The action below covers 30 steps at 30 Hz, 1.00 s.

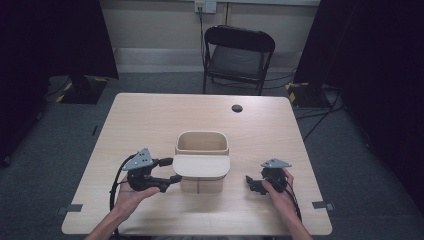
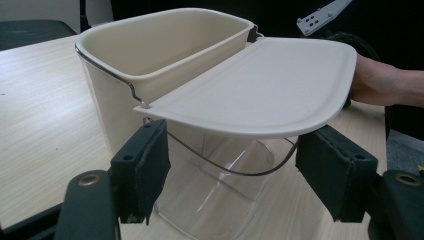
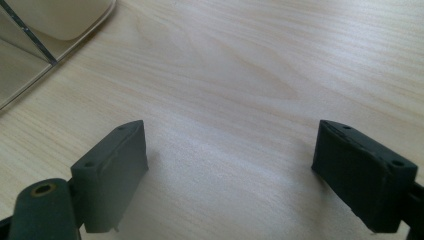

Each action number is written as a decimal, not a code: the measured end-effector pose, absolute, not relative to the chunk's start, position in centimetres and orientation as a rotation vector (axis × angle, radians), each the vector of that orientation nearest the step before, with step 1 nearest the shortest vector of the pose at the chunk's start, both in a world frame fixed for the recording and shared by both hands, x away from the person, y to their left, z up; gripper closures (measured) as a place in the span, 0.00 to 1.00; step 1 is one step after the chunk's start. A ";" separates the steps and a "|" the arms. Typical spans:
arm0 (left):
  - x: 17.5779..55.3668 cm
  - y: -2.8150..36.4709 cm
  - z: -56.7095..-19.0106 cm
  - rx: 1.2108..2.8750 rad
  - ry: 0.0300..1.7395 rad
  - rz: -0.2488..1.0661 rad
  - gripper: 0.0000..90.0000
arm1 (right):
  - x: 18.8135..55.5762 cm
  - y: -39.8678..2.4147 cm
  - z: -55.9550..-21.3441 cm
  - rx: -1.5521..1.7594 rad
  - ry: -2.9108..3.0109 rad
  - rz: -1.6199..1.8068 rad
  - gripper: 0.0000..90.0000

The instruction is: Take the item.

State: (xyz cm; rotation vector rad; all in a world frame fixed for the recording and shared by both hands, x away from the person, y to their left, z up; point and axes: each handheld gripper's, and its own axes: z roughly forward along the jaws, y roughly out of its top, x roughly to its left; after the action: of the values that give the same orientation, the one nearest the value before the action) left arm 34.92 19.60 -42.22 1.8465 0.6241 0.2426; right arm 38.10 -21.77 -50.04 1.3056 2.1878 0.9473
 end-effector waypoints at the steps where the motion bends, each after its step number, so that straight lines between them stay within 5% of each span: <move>1: 34.9 19.6 -42.1 1.844 0.625 0.247 0.33 | 38.1 -21.8 -50.0 1.305 2.188 0.946 0.15; 30: 35.9 19.4 -41.5 1.840 0.621 0.238 0.33 | 38.1 -21.8 -50.0 1.305 2.188 0.946 0.15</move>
State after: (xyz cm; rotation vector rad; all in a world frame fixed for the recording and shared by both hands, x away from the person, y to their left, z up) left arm 35.92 19.44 -41.55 1.8405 0.6210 0.2384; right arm 38.10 -21.76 -50.04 1.3053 2.1879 0.9462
